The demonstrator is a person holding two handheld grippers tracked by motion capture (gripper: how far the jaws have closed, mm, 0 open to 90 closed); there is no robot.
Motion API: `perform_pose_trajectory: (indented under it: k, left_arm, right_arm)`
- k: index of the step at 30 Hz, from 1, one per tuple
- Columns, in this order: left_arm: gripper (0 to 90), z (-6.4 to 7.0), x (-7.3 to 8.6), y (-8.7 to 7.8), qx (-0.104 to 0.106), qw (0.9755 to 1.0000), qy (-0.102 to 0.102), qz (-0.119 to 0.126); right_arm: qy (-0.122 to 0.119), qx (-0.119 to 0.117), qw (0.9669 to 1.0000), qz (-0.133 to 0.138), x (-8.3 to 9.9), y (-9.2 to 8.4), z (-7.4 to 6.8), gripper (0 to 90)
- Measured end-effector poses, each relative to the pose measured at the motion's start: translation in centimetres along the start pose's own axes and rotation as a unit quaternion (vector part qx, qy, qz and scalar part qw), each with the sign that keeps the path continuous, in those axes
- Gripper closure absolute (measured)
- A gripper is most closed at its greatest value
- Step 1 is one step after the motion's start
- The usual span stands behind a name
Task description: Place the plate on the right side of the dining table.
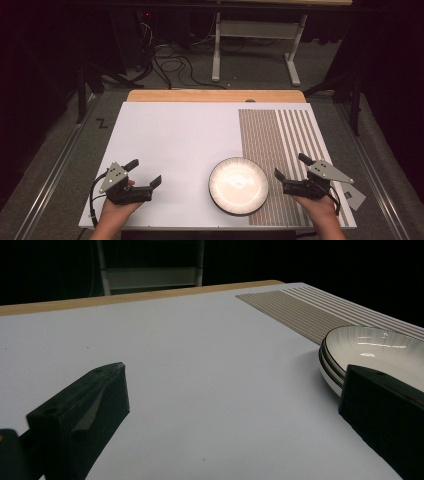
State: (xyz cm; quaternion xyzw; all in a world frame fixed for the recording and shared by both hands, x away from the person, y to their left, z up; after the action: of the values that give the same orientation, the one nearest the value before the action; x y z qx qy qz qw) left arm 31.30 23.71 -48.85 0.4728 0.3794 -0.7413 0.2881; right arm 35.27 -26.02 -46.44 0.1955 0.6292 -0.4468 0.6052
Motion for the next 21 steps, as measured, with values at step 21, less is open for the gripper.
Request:
perform_pose_trajectory:
  k: [21]
  left_arm:
    - [0.4,0.48,0.66,0.71,-0.024,0.9995,0.016,-0.013]
  right_arm:
    - [-0.006,-0.015,0.9999,-0.006,0.29,0.04,0.43,3.7]
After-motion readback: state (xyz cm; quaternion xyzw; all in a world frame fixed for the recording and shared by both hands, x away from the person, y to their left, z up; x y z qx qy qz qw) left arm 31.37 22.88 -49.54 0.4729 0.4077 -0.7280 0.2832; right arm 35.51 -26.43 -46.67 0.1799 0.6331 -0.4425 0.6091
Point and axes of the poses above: each handheld gripper's, and its own axes: y roughly forward along the jaws, x roughly out of its underside, z roughly to its right, the point moved 2 cm from there along y, roughly forward along the jaws, and after that the axes turned 8 degrees about -y, right-handed, at the moved point
